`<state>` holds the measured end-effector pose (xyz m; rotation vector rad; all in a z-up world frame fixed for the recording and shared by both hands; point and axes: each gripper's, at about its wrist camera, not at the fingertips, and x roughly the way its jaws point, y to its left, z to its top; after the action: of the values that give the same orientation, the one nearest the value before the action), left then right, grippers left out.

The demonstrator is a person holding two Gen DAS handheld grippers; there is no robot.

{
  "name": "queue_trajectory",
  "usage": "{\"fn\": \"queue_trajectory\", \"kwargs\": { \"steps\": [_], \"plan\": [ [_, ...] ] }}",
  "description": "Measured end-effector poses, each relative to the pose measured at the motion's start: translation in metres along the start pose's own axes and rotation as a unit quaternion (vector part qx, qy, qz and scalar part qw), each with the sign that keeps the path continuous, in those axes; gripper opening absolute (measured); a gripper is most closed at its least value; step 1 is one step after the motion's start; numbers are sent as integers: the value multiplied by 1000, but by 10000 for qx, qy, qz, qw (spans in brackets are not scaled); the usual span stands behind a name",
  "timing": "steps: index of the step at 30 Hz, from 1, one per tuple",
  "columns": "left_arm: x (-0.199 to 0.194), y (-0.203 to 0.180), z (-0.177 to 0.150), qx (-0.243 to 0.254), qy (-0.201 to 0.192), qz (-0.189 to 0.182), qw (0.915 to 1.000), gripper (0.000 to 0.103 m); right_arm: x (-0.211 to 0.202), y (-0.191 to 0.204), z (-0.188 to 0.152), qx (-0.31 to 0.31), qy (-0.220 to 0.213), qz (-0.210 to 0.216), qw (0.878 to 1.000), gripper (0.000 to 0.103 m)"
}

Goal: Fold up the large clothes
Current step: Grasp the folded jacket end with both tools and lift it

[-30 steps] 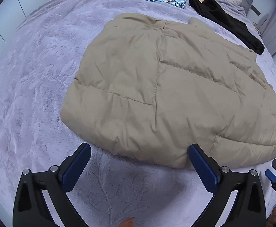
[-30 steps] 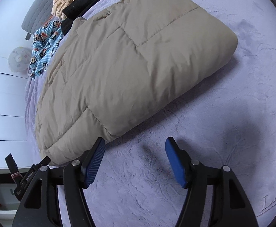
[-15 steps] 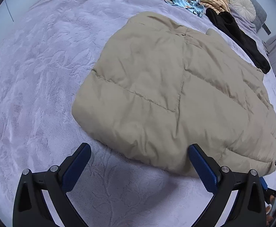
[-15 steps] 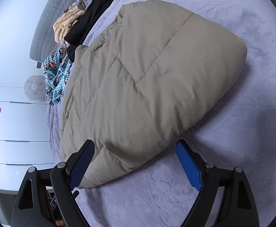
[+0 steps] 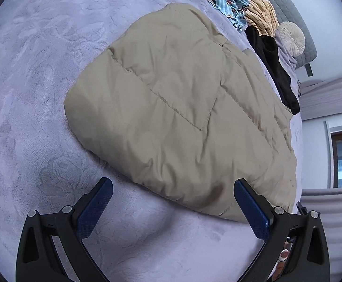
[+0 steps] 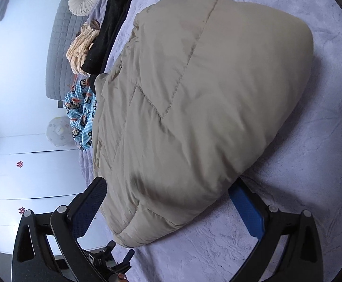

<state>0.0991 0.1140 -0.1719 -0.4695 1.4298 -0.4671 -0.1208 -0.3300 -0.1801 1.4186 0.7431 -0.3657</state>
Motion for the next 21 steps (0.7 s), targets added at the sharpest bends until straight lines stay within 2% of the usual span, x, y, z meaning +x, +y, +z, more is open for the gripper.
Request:
{"fn": "queue_trajectory", "kwargs": {
  "steps": [6,13,17,20,21],
  "plan": [
    [13,18,-4,-503,134,-412,9978,103,10,-10,-3,181,313,115,9993,103],
    [29,-6,35,-242,-292,-555,9977,103,26,2,12,71,373,469,9982,103],
    [50,-9,53,-361,-393,-484,9974,103,42,11,22,5,412,579,9975,103],
    [59,-13,57,-332,-452,-340,9978,103,54,6,26,0,464,392,9982,103],
    [59,-15,59,-367,-478,-319,9977,96,55,4,26,20,465,386,9982,103]
  ]
}}
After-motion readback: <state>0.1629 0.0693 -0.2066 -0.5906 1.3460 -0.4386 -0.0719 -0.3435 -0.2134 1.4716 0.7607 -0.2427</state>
